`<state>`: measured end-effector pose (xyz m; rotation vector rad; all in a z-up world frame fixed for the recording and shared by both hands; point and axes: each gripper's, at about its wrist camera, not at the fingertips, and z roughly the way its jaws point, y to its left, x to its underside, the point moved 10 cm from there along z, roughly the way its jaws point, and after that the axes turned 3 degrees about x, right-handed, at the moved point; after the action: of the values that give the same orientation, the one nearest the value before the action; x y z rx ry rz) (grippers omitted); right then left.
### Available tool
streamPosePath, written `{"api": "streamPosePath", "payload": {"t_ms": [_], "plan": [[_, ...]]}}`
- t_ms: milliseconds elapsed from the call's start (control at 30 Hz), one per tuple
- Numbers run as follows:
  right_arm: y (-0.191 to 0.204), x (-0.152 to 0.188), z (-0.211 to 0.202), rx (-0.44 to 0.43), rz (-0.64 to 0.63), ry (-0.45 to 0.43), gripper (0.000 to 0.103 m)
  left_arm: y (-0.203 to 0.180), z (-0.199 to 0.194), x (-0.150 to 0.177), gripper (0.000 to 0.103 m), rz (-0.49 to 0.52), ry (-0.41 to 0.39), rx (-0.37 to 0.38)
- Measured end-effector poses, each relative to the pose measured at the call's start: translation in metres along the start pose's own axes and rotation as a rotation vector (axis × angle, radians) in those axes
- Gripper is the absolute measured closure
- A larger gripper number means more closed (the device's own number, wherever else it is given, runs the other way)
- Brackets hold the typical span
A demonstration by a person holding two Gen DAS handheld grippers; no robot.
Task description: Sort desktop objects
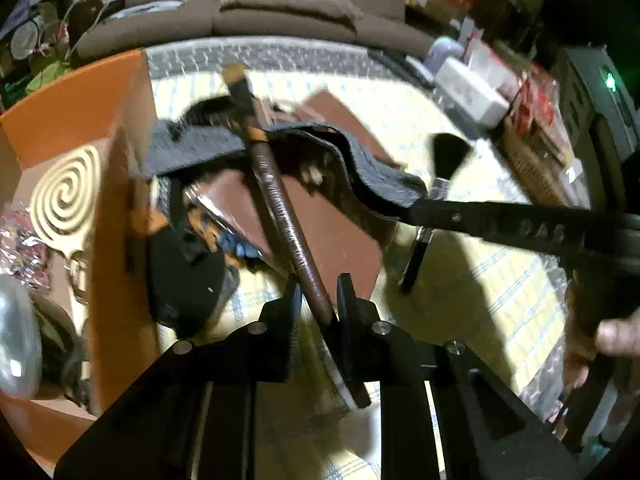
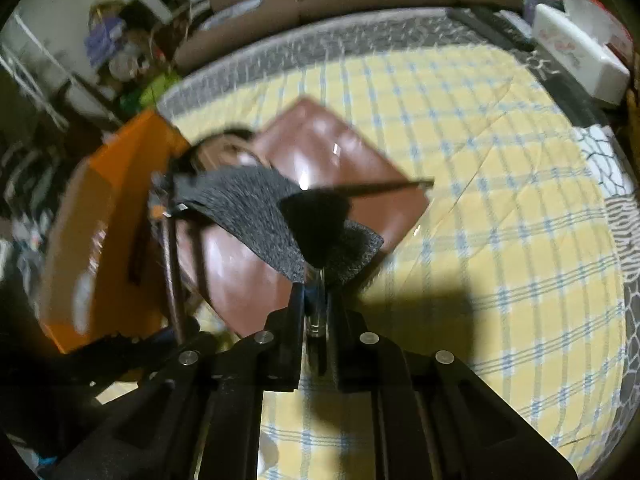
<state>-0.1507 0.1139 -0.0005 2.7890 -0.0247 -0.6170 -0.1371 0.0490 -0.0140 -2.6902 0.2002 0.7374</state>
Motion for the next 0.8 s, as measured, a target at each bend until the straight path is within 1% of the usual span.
{"api": "streamPosePath", "payload": {"t_ms": [100,167,333,567,633,733,800], "plan": [[-0.002,-0.01,-0.019,-0.037,0.042,-0.049,0.095,0.005,-0.014,-0.007,0.088,-0.01,-0.031,0.012],[0.008,-0.023,-0.025,-0.07,0.058,-0.072,0.095,0.009,-0.023,-0.011,0.089,-0.018,-0.053,0.02],[0.028,-0.031,-0.039,-0.132,0.048,-0.106,0.095,0.023,-0.043,-0.018,0.093,-0.034,-0.094,0.022],[0.066,-0.035,-0.05,-0.228,0.029,-0.122,0.095,0.032,-0.068,-0.028,0.094,-0.052,-0.164,0.036],[0.074,-0.035,-0.049,-0.235,0.02,-0.12,0.095,0.037,-0.076,-0.032,0.094,-0.068,-0.19,0.035],[0.09,-0.035,-0.046,-0.252,0.009,-0.112,0.095,0.046,-0.09,-0.038,0.094,-0.099,-0.233,0.053],[0.098,-0.034,-0.044,-0.26,0.001,-0.109,0.095,0.053,-0.101,-0.042,0.094,-0.111,-0.263,0.049]]}}
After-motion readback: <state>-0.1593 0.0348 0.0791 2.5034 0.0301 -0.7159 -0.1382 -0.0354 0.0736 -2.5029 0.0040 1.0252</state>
